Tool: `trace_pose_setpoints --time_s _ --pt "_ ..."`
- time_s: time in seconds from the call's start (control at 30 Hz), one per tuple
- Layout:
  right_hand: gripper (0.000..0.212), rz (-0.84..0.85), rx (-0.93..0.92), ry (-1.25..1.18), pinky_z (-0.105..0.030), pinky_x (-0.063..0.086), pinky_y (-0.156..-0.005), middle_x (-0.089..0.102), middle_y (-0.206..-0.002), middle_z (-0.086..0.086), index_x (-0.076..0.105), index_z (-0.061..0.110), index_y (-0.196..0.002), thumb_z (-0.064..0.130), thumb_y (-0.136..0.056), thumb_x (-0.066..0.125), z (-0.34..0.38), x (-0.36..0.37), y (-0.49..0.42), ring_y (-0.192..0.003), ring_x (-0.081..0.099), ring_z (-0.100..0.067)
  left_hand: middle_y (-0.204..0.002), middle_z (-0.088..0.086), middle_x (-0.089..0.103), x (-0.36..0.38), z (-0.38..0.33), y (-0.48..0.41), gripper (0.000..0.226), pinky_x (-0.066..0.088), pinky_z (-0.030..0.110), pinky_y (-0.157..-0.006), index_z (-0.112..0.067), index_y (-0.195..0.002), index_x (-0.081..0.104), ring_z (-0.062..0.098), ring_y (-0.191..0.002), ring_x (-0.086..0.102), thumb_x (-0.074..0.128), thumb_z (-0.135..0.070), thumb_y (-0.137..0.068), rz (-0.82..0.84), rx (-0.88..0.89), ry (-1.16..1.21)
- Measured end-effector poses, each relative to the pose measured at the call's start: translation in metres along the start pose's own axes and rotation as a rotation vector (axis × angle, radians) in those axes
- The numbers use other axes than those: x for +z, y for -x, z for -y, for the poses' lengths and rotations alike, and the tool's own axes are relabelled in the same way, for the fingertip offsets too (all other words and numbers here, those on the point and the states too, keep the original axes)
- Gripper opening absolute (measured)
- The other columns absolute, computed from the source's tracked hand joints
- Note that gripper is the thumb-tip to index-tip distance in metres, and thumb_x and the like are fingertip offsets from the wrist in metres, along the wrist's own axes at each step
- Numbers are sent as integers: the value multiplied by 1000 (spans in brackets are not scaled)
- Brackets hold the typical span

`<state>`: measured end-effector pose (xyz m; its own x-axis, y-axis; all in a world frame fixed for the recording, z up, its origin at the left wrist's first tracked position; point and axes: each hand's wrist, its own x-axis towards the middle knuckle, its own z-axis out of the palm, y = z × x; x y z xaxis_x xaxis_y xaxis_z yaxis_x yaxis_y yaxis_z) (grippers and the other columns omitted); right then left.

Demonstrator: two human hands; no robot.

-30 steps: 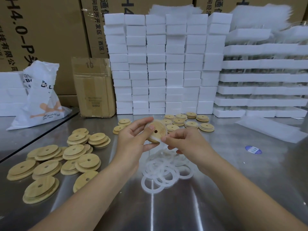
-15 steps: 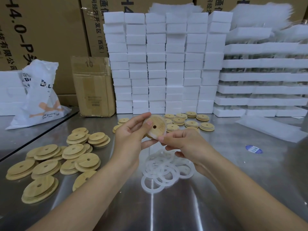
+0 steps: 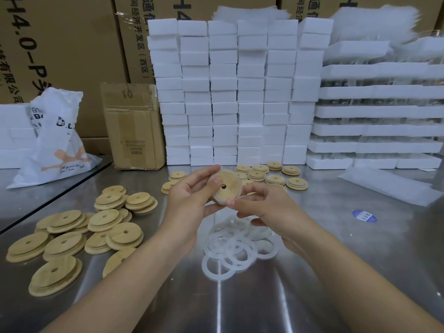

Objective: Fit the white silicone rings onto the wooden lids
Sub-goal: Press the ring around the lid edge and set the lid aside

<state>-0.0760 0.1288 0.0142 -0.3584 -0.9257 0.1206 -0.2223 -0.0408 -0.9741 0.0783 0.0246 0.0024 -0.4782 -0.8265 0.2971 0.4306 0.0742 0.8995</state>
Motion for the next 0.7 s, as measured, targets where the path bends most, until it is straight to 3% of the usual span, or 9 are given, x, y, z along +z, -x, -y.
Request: trace_pose_setpoints --time_s 0.07,0.23,0.37,0.7 --pt "37 6 11 -39 -27 53 -74 82 -98 7 75 29 -112 49 -82 86 3 0 0 -86 79 -8 -116 6 82 1 0 1 23 66 33 -79 -20 -122 77 25 -107 79 74 -16 -100 22 6 -42" --pt "23 -46 -85 -81 -27 54 -73 82 -94 -2 76 24 -111 36 -92 81 2 -2 0 -81 77 -11 -114 -2 82 7 2 4 25 66 32 -78 -23 -122 77 20 -103 80 75 -14 -100 26 38 -135" --pt "25 -101 -116 -106 -30 53 -77 83 -94 0 72 22 -113 32 -92 81 1 -1 -3 -87 80 -16 -112 -4 82 8 2 4 32 68 35 -79 -25 -127 76 15 -100 80 78 -16 -97 -40 73 -199" --pt "25 -108 -127 -115 -30 57 -75 83 -91 -1 67 14 -112 27 -94 80 1 6 -2 -83 81 -18 -94 3 84 5 6 4 13 66 28 -72 -10 -102 81 20 -91 81 85 -12 -90 -185 143 -201"
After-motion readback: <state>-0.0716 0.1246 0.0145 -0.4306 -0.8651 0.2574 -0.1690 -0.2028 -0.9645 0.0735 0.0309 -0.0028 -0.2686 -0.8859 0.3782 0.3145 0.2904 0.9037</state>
